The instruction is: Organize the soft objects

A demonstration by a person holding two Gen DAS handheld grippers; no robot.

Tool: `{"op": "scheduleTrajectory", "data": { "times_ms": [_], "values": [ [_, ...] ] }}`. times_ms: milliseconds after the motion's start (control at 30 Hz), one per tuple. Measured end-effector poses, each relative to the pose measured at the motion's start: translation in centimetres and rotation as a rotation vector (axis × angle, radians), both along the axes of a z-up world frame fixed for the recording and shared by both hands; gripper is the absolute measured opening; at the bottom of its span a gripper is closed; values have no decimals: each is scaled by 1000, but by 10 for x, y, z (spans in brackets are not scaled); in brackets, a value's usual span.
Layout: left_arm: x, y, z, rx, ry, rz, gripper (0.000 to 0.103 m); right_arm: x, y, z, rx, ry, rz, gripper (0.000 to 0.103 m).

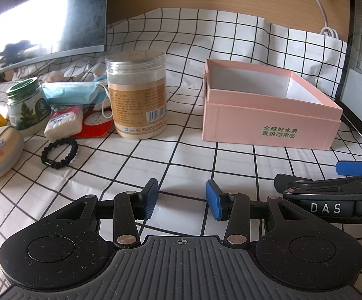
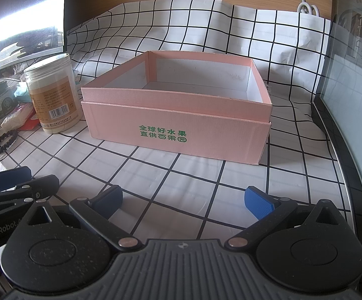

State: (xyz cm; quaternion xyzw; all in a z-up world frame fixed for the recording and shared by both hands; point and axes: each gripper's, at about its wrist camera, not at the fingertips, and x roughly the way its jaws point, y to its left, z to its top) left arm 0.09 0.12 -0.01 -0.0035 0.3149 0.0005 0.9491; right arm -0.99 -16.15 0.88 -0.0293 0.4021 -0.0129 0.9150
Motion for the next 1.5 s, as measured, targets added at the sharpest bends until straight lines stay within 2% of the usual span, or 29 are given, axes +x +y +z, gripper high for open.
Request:
{"op": "scheduleTrajectory", "data": {
  "times_ms": [800, 867, 933, 1033, 1167, 1267, 1367, 1433, 1500],
  "values": [
    [-2, -2, 2, -7, -5, 6, 46, 2, -2, 0, 5, 0, 0, 103],
    [-3, 3, 2, -43, -10, -1, 46, 5, -2, 2, 6, 30, 11, 103],
    [-4, 11, 5, -83, 1, -19, 46, 13, 0, 7, 10, 101, 24, 103],
    [-5, 33, 17, -136, 12, -32, 45, 24, 1, 8, 9, 188, 26, 103],
    [-9, 83, 48, -161, -61, 15, 45, 33, 6, 10, 4, 265, -2, 103],
    [-4, 137, 70, -165, -101, 86, 45, 36, 13, 12, 2, 303, 15, 103],
    [4, 204, 90, -176, -121, 202, 45, 44, 29, 13, -10, 339, 26, 103],
    [12, 252, 102, -196, -114, 279, 44, 51, 48, 19, -72, 331, 41, 103],
    [23, 300, 112, -227, -95, 354, 43, 55, 72, 36, -136, 257, 62, 103]
  ]
}}
